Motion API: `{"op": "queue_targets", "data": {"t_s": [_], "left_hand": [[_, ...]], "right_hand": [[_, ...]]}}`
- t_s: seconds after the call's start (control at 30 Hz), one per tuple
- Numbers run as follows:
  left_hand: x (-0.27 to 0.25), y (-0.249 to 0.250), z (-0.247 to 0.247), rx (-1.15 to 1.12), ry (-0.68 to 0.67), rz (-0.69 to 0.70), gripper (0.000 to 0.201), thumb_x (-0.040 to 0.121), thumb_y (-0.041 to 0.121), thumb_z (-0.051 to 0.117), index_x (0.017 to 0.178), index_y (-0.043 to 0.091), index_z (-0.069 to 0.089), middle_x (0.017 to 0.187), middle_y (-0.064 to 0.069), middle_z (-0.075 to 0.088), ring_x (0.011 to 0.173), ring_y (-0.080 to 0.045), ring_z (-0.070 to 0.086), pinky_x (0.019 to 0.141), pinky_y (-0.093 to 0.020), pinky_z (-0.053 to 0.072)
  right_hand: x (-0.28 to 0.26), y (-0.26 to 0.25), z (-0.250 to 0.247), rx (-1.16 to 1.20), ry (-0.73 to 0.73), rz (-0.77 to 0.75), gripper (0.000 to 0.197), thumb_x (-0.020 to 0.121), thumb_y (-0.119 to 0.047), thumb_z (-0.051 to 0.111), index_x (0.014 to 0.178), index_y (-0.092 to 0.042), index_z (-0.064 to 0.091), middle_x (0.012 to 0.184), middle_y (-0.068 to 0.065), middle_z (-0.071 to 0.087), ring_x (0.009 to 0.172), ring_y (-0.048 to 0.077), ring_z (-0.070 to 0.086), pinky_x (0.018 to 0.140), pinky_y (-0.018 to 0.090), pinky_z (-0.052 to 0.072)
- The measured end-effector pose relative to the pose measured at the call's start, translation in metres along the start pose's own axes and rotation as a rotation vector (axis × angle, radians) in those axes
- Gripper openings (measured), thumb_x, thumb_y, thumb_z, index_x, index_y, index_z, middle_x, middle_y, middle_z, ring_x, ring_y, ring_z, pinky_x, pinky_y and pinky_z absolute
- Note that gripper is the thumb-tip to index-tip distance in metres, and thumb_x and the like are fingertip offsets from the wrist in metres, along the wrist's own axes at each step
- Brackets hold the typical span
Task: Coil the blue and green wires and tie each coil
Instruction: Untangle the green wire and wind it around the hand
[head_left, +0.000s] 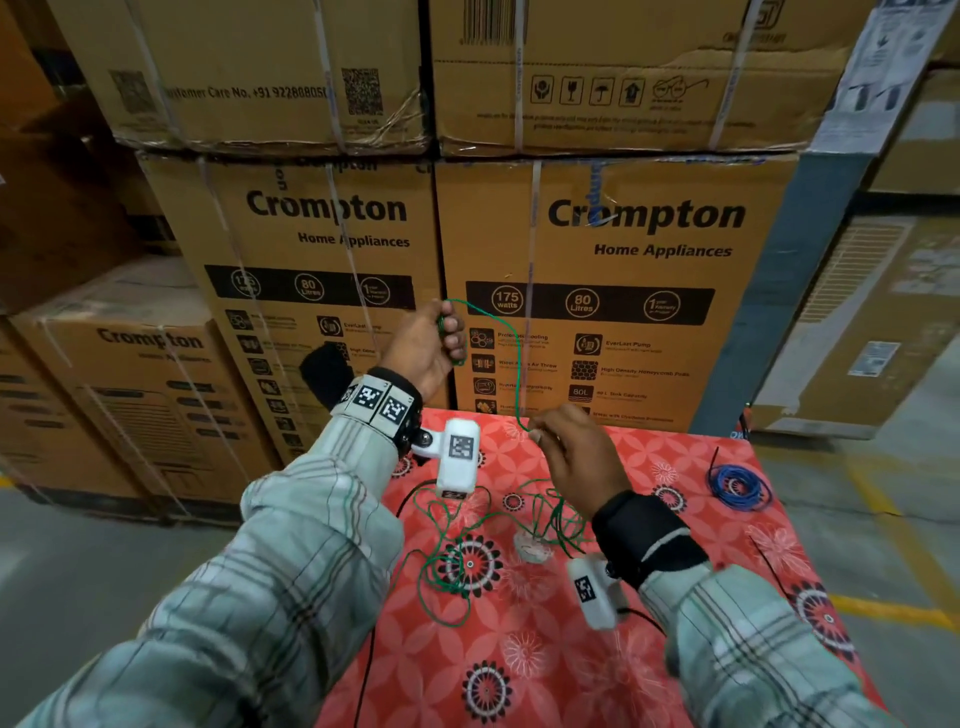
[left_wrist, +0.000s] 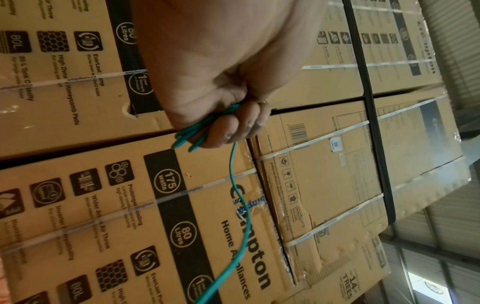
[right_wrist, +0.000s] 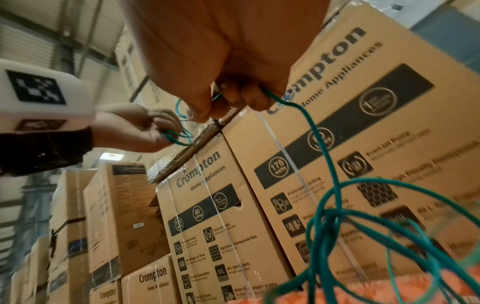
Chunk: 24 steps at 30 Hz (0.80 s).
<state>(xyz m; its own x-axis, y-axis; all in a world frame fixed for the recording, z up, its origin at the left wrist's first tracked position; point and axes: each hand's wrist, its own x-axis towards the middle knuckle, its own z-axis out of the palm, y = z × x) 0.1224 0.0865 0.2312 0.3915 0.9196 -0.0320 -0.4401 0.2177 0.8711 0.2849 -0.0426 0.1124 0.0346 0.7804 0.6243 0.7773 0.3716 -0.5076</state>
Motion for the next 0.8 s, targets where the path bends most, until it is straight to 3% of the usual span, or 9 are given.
{"op": "queue_targets", "data": {"t_s": [0.13, 0.23, 0.33, 0.4, 0.47, 0.5, 0.67, 0.8], "left_hand": [[-0.005, -0.017, -0.003, 0.053, 0.042, -0.06, 0.033, 0.102, 0.022, 0.025, 0.073, 0.021, 0.04, 0.045, 0.01, 0.037, 0.035, -0.005, 0.027, 0.039, -0.016, 0.022], [-0.009, -0.02, -0.005, -0.008, 0.039, -0.098, 0.031, 0.101, 0.018, 0.027, 0.072, 0.021, 0.039, 0.044, 0.01, 0.036, 0.034, -0.004, 0.027, 0.038, -0.016, 0.023], [-0.014, -0.016, -0.007, -0.075, 0.015, -0.116, 0.031, 0.1, 0.016, 0.026, 0.071, 0.021, 0.038, 0.042, 0.01, 0.033, 0.032, -0.003, 0.026, 0.036, -0.016, 0.023], [-0.017, -0.015, -0.009, -0.047, 0.01, -0.102, 0.032, 0.1, 0.018, 0.026, 0.071, 0.021, 0.038, 0.041, 0.011, 0.03, 0.032, -0.003, 0.024, 0.034, -0.016, 0.021], [-0.018, -0.013, -0.012, -0.033, 0.02, -0.08, 0.032, 0.1, 0.02, 0.027, 0.07, 0.022, 0.037, 0.04, 0.01, 0.028, 0.031, -0.003, 0.022, 0.035, -0.017, 0.019], [-0.017, -0.012, -0.014, -0.046, 0.025, -0.071, 0.032, 0.1, 0.02, 0.028, 0.07, 0.022, 0.037, 0.039, 0.01, 0.028, 0.031, -0.003, 0.022, 0.035, -0.017, 0.019], [-0.014, -0.004, -0.018, -0.119, 0.044, -0.02, 0.032, 0.098, 0.018, 0.029, 0.067, 0.022, 0.039, 0.039, 0.01, 0.028, 0.031, -0.004, 0.022, 0.032, -0.018, 0.02], [-0.014, 0.008, -0.009, -0.13, 0.052, 0.056, 0.029, 0.095, 0.013, 0.028, 0.07, 0.021, 0.039, 0.039, 0.01, 0.028, 0.03, -0.004, 0.023, 0.033, -0.016, 0.02]], "right_hand": [[0.012, -0.014, -0.014, -0.118, -0.036, -0.131, 0.024, 0.096, -0.024, 0.043, 0.093, -0.011, 0.063, 0.086, 0.002, 0.053, 0.077, 0.022, 0.052, 0.06, 0.03, 0.04], [0.017, -0.015, -0.021, -0.211, -0.077, -0.126, 0.03, 0.097, -0.029, 0.036, 0.093, -0.012, 0.061, 0.086, 0.001, 0.054, 0.078, 0.022, 0.052, 0.059, 0.033, 0.042], [0.015, -0.01, -0.019, -0.169, -0.063, -0.014, 0.024, 0.097, -0.026, 0.035, 0.088, -0.014, 0.054, 0.082, 0.0, 0.052, 0.073, 0.018, 0.048, 0.06, 0.033, 0.039], [0.014, -0.008, -0.017, 0.018, -0.037, 0.137, 0.018, 0.098, -0.019, 0.039, 0.086, -0.016, 0.052, 0.079, 0.003, 0.055, 0.07, 0.019, 0.049, 0.061, 0.035, 0.038], [0.019, -0.01, -0.02, 0.208, -0.022, 0.305, 0.018, 0.099, -0.012, 0.041, 0.088, -0.01, 0.054, 0.087, 0.011, 0.062, 0.079, 0.028, 0.057, 0.069, 0.039, 0.045], [0.024, -0.011, -0.023, 0.237, -0.018, 0.346, 0.018, 0.099, -0.01, 0.042, 0.09, -0.006, 0.056, 0.092, 0.011, 0.064, 0.086, 0.028, 0.059, 0.073, 0.034, 0.046], [0.092, -0.042, -0.054, 0.236, 0.028, 0.21, 0.017, 0.097, -0.009, 0.048, 0.092, -0.014, 0.063, 0.08, -0.012, 0.056, 0.073, -0.002, 0.05, 0.066, 0.023, 0.038], [0.145, -0.065, -0.076, 0.309, 0.172, 0.185, 0.015, 0.096, -0.015, 0.051, 0.093, -0.017, 0.066, 0.082, -0.011, 0.059, 0.076, 0.007, 0.055, 0.068, 0.024, 0.05]]}}
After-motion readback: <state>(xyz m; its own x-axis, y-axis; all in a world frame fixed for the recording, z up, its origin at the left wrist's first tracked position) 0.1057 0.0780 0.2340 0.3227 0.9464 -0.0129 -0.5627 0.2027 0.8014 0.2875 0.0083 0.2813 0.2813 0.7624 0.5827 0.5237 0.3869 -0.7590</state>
